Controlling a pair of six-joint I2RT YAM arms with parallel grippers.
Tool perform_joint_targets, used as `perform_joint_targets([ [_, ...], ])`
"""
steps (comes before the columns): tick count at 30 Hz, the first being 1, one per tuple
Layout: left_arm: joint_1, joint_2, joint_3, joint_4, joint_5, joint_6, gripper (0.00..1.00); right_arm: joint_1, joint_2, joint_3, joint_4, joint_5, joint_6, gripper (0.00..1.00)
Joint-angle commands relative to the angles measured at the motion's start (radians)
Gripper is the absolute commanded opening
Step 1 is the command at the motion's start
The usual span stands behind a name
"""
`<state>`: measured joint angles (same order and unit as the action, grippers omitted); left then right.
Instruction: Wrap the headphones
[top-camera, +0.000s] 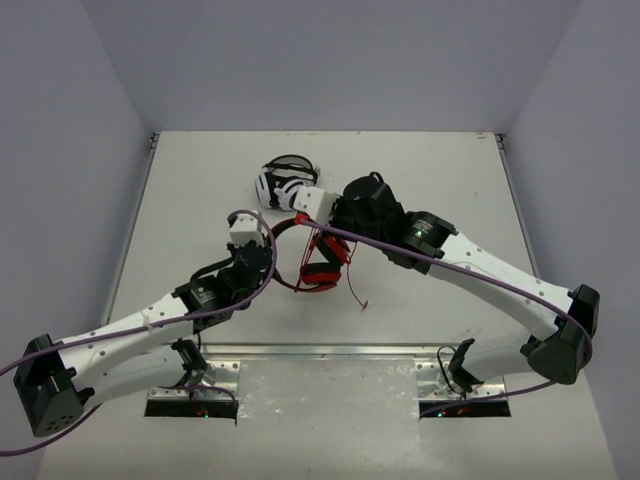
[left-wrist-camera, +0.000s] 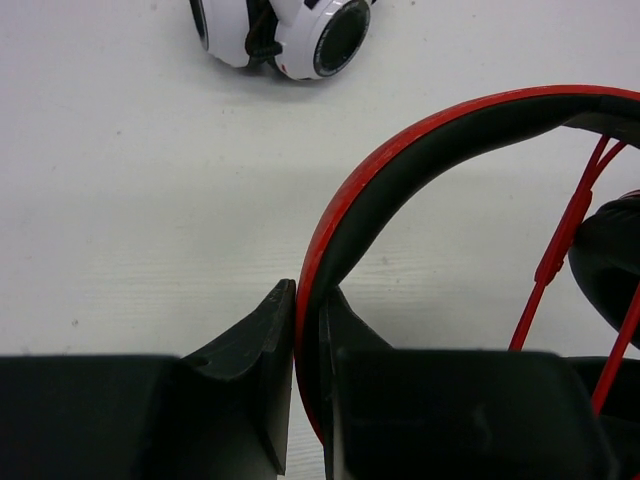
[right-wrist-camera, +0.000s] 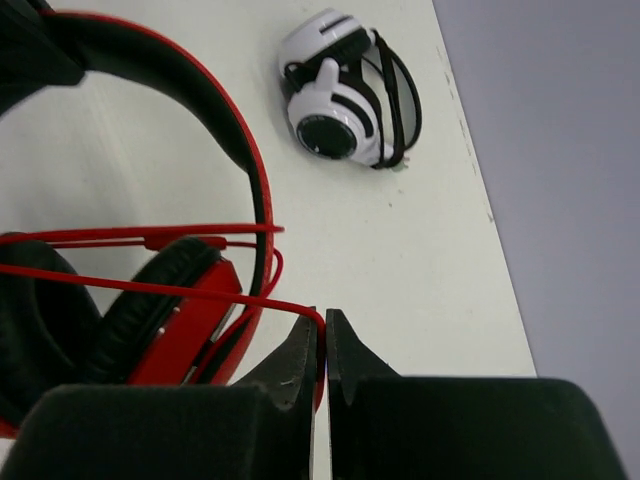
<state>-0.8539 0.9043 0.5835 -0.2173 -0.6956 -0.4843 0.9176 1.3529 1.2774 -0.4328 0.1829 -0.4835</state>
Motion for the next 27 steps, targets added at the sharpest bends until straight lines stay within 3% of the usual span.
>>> perform_joint_targets([
  [1,-0.019,-0.015,0.084,-0.048,0.063,0.015,0.00,-0.104,-0.018,0.068,0.054,0.050,-0.029,0.01],
  [5,-0.034,-0.010,0.142,-0.108,0.155,0.041,0.00,-0.140,0.003,0.068,0.055,0.030,-0.024,0.01],
  [9,-0.034,0.033,0.234,-0.189,0.275,0.064,0.00,-0.197,0.014,0.074,0.037,-0.143,0.060,0.01],
  [17,-0.034,-0.011,0.340,-0.280,0.300,0.052,0.00,-0.255,-0.027,-0.025,0.120,-0.330,0.198,0.01],
  [23,-0.034,-0.064,0.412,-0.284,0.320,0.049,0.01,-0.301,-0.103,-0.167,0.316,-0.569,0.393,0.01],
  [27,-0.034,-0.047,0.548,-0.335,0.298,0.076,0.00,-0.301,-0.135,-0.262,0.523,-0.704,0.526,0.01],
])
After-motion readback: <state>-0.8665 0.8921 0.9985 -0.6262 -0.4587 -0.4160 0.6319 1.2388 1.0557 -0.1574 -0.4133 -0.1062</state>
